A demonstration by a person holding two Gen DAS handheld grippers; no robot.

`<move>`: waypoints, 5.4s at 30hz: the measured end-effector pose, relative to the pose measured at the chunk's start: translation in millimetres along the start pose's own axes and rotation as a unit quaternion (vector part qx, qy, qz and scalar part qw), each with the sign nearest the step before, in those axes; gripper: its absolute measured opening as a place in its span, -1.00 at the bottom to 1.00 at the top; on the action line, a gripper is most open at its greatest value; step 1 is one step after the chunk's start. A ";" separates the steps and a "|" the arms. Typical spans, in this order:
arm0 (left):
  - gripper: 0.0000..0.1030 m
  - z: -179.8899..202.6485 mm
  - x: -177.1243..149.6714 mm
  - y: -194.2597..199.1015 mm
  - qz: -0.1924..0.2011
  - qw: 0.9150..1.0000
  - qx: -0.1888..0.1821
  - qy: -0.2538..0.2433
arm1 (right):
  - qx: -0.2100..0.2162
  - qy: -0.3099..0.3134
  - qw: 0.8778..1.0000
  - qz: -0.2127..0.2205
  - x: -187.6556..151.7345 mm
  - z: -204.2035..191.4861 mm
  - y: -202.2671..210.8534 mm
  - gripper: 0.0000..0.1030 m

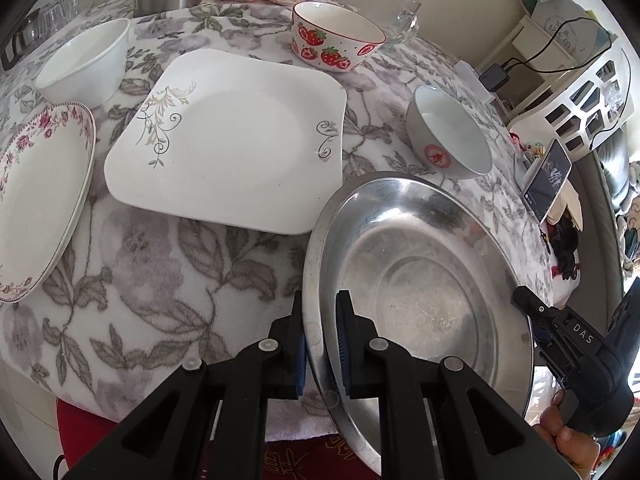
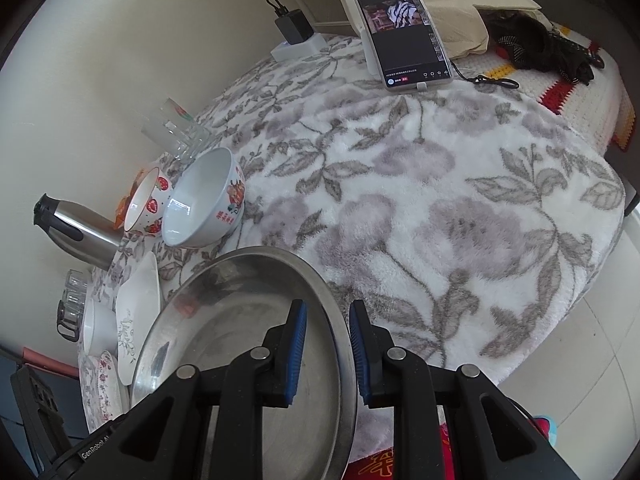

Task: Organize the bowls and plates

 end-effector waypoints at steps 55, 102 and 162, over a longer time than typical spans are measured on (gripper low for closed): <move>-0.74 -82.7 97.7 141.4 0.195 0.971 -0.067 0.124 | 0.094 0.146 0.981 0.082 52.8 -212.3 50.8 -0.54; -0.73 -154.9 128.5 55.9 0.143 0.972 -0.020 0.184 | 0.067 0.146 0.987 -0.011 32.2 -218.5 -85.7 -0.54; -0.31 -154.8 118.5 40.5 0.076 0.977 0.029 0.199 | 0.034 0.164 0.986 -0.018 34.6 -211.7 -92.8 -0.45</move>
Point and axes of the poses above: each gripper's, at about its wrist camera, not at the fingertips, and y roughly against the way its jaws point, z to its right, x to its top, the point moved 4 cm from there along -y, roughly the way its jaws point, and after that the axes turned 6 degrees about -z, right-handed, at the moved point
